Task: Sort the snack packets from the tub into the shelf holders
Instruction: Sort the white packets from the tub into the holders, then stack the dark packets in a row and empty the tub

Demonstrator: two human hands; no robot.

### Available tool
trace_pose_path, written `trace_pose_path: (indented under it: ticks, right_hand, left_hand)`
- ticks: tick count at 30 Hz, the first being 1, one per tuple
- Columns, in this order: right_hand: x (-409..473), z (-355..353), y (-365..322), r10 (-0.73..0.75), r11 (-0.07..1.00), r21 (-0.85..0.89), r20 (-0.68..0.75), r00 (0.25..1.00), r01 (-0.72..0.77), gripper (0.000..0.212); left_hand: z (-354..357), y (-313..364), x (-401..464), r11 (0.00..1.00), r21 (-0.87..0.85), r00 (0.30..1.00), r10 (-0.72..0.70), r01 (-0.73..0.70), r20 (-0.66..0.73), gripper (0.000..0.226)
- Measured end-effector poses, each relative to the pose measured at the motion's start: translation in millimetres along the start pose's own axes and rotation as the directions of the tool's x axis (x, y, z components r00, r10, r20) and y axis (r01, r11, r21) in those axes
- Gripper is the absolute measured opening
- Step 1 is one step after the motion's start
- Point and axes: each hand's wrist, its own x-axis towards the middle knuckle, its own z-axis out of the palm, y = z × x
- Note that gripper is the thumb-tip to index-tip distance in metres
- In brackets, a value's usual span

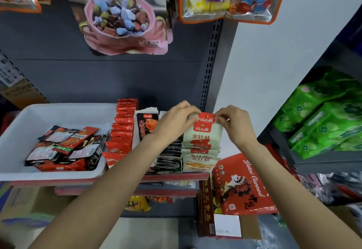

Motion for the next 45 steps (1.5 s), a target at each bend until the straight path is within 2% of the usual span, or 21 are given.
trace_pose_path:
  ticks: [2,4,8,11,17,22,24,26,28,32,34,36,38,41,43,45]
  right_hand:
    - [2,1,1,0.026,0.999,-0.031,0.06,0.998,-0.024,0.014]
    - [4,2,-4,0.017,0.999,-0.046,0.059,0.998,-0.014,0.013]
    - [4,7,-30,-0.054,0.999,-0.011,-0.01,0.999,0.054,0.024]
    - [6,21,-61,-0.136,0.99,0.038,0.008,0.991,0.135,0.026]
    - [16,84,-145,-0.203,0.969,0.174,0.159,0.966,0.175,0.025]
    - [22,159,-220,-0.218,0.968,0.196,0.363,0.906,0.154,0.037]
    - [23,189,-248,-0.214,0.968,0.218,0.442,0.871,0.127,0.046]
    - [26,218,-274,-0.193,0.972,0.218,0.525,0.829,0.089,0.052]
    - [30,247,-295,-0.111,0.976,0.216,0.614,0.781,-0.031,0.054]
    - [38,299,-316,0.081,0.948,0.162,0.709,0.7,-0.274,0.058]
    - [39,316,-322,0.154,0.913,0.176,0.686,0.711,-0.367,0.055]
    - [40,327,-328,0.226,0.868,0.223,0.619,0.752,-0.444,0.046]
    - [42,333,-331,0.311,0.827,0.248,0.546,0.778,-0.505,0.035]
    - [45,338,-328,0.428,0.762,0.258,0.486,0.762,-0.594,0.042]
    - [46,341,-324,0.442,0.73,0.292,0.487,0.753,-0.617,0.049]
    - [47,338,-318,0.451,0.699,0.337,0.478,0.754,-0.631,0.051]
  left_hand:
    - [2,0,0,0.999,0.048,1.0,-0.004,0.003,0.016,0.026]
    - [0,-2,1,0.998,0.055,1.0,-0.017,0.017,-0.005,0.027]
    - [-9,-16,-6,0.996,-0.08,0.991,-0.054,0.044,-0.122,0.024]
    - [-22,-34,-21,0.99,-0.114,0.974,-0.106,0.084,-0.201,0.019]
    - [-63,-103,-76,0.938,-0.031,0.887,-0.338,0.347,-0.315,0.018]
    - [-105,-190,-132,0.788,0.079,0.766,-0.561,0.61,-0.316,0.024]
    - [-118,-229,-154,0.746,0.089,0.737,-0.62,0.66,-0.271,0.031]
    - [-129,-261,-172,0.725,0.109,0.732,-0.661,0.68,-0.165,0.04]
    - [-139,-287,-185,0.708,0.156,0.719,-0.694,0.688,-0.021,0.053]
    - [-144,-336,-200,0.722,0.387,0.715,-0.671,0.573,0.194,0.074]
    - [-141,-350,-204,0.723,0.454,0.702,-0.665,0.521,0.255,0.073]
    - [-138,-353,-206,0.738,0.498,0.722,-0.633,0.455,0.279,0.066]
    - [-133,-351,-207,0.776,0.457,0.75,-0.593,0.435,0.292,0.058]
    - [-131,-344,-208,0.831,0.322,0.791,-0.541,0.453,0.285,0.051]
    - [-132,-340,-208,0.863,0.147,0.823,-0.505,0.483,0.261,0.046]
    - [-134,-334,-207,0.853,-0.086,0.844,-0.486,0.515,0.228,0.043]
